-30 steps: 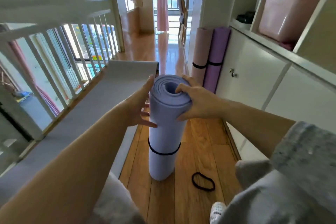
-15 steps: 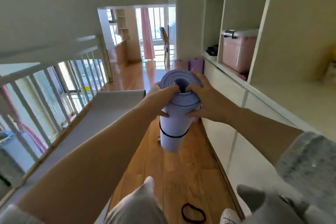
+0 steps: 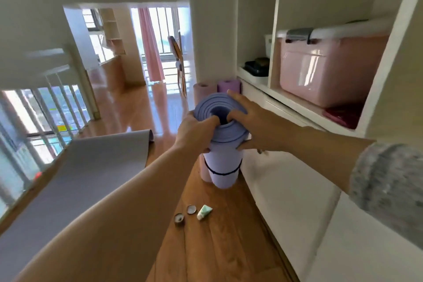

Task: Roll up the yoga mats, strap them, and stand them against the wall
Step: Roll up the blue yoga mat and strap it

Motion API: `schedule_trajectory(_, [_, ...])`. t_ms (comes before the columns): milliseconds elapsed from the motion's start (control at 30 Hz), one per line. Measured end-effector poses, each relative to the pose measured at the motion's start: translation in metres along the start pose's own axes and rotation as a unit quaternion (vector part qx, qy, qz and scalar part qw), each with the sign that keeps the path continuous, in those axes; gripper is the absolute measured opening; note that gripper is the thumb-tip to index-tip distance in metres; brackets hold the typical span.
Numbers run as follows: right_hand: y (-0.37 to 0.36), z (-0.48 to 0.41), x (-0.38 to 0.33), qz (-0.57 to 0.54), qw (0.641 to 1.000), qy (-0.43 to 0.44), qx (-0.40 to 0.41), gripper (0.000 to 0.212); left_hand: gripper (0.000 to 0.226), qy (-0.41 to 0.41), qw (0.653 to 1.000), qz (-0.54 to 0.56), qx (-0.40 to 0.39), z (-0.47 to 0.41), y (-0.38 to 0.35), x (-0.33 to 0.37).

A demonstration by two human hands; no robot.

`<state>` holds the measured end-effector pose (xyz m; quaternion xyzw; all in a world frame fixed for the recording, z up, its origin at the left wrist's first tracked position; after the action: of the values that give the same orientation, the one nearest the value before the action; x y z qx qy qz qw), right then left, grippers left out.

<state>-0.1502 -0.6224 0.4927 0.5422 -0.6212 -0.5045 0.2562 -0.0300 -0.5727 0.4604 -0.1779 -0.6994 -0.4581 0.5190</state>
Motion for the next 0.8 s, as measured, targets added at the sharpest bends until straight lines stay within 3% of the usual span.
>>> schedule_trajectory(333, [-0.074, -0.087, 0.163, 0.085, 0.992, -0.051, -0.084, 0.07, 0.046, 0.045, 0.998, 0.014, -0.034, -0.183, -0.092, -0.065])
schedule_trajectory(600, [-0.076, -0.119, 0.216, 0.129, 0.985, -0.092, -0.074, 0.076, 0.058, 0.004, 0.999, 0.04, -0.026, -0.233, -0.11, -0.069])
schedule_trajectory(700, [-0.074, -0.139, 0.226, 0.179, 0.977, -0.101, -0.057, 0.082, 0.061, 0.013, 0.997, 0.058, -0.052, -0.247, -0.115, -0.072])
schedule_trajectory(800, [-0.081, -0.159, 0.233, 0.152, 0.981, -0.108, -0.053, 0.088, 0.058, 0.009, 0.995, 0.056, -0.088, -0.262, -0.124, -0.071])
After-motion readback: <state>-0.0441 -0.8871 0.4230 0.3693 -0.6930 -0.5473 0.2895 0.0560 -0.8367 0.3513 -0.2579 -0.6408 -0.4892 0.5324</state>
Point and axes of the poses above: each hand's wrist, its own z-axis away from the middle knuckle, its own y-axis out of the back of the hand, x = y × z, the point moved 9 cm from there along -z, towards the middle knuckle, and after that the axes turned 15 degrees about -z, right-handed, at the moved point
